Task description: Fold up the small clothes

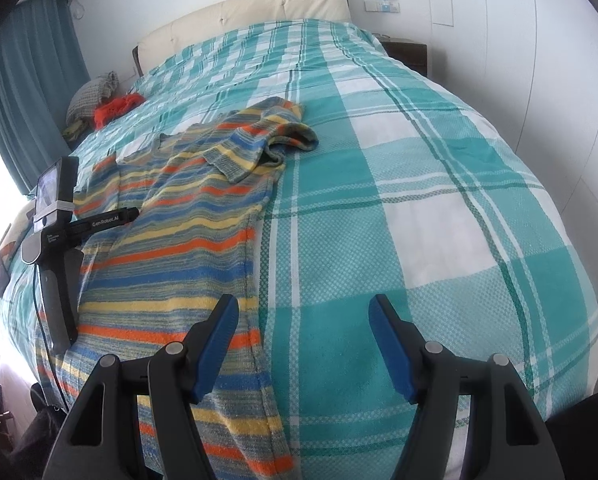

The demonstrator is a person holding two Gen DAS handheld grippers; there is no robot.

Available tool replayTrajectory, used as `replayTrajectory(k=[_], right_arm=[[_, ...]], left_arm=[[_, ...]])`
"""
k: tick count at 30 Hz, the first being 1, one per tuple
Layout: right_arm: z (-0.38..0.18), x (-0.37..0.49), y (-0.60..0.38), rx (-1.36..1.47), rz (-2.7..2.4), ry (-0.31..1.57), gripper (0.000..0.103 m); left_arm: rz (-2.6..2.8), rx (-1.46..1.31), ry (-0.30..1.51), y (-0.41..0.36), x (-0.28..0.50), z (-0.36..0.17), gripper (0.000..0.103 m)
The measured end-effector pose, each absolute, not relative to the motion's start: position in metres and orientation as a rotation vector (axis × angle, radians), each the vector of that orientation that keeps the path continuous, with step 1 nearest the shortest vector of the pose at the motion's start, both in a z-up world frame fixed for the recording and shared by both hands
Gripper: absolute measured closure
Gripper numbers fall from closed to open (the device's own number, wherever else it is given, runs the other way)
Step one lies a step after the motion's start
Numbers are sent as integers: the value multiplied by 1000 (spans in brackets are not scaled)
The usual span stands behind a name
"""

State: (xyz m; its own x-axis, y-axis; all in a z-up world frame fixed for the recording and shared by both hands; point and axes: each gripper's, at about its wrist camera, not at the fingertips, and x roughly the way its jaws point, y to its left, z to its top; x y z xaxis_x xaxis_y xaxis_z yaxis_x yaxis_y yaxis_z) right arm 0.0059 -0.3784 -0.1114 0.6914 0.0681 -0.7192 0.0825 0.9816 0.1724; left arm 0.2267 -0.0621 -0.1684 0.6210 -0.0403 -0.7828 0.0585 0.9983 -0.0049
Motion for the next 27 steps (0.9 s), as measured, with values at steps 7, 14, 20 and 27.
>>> replayTrajectory(k=[7,14,20,27], right_arm=[[-71,75,-372,116,105,790,32],[-111,220,-296,-260,312,948,30],[-129,263,-324,17,263,959,99],[-62,202,-506,523,60,774,99]], left_arm=[[-56,22,899,-62,227,-168,0],[-56,22,899,-62,226,-168,0],[-55,22,900,-64,227,-167,0],[-54,24,899,-64,227,-167,0]])
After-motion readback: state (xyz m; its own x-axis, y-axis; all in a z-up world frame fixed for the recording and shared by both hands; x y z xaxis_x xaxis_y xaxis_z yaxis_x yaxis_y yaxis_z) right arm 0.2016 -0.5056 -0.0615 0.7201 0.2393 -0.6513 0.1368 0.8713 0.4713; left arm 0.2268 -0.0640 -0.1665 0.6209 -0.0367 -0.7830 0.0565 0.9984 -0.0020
